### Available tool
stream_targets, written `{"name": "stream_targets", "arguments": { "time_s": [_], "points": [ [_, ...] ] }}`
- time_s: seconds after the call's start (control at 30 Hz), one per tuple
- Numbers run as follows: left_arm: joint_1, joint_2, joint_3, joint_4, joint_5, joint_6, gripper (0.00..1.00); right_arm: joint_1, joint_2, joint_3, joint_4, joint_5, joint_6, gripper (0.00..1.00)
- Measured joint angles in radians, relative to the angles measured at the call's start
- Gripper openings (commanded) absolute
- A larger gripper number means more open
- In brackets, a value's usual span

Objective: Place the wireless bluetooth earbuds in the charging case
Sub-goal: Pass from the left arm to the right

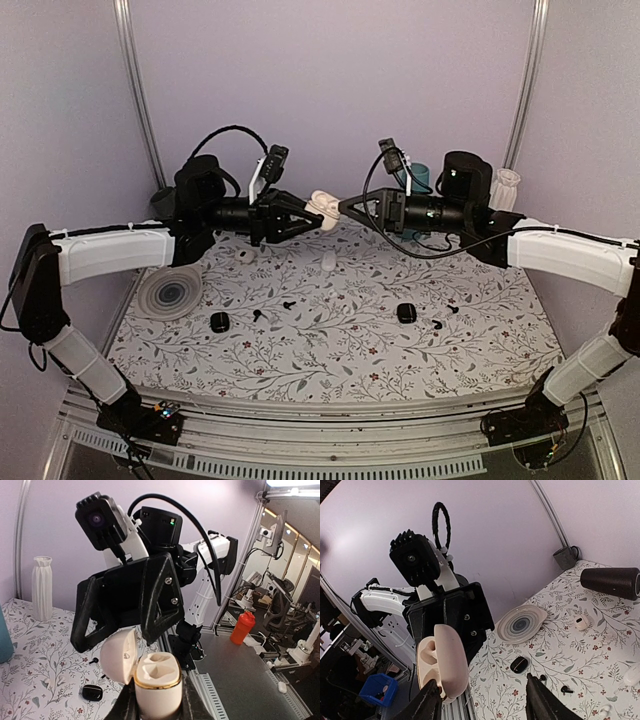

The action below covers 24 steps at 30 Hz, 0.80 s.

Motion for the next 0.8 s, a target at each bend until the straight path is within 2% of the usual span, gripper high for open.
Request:
{"name": "stream_targets", "arguments": {
  "time_s": [0.23, 0.57, 0.8],
  "points": [
    [-0.001, 0.0, 0.0, 0.0, 0.003, 0.0, 0.0, 0.007, 0.027, 0.02, 0.011, -0.03, 0.011, 0.32],
    [-0.002, 0.002, 0.0, -0.006, 0.003, 0.004, 0.0, 0.011, 0.039, 0.032, 0.032, -0.062, 0.022, 0.26],
    [-0.002, 0.004, 0.003, -0.02, 0.002, 0.004, 0.0, 0.013, 0.057, 0.044, 0.04, -0.087, 0.034, 0.14]
  ]
}}
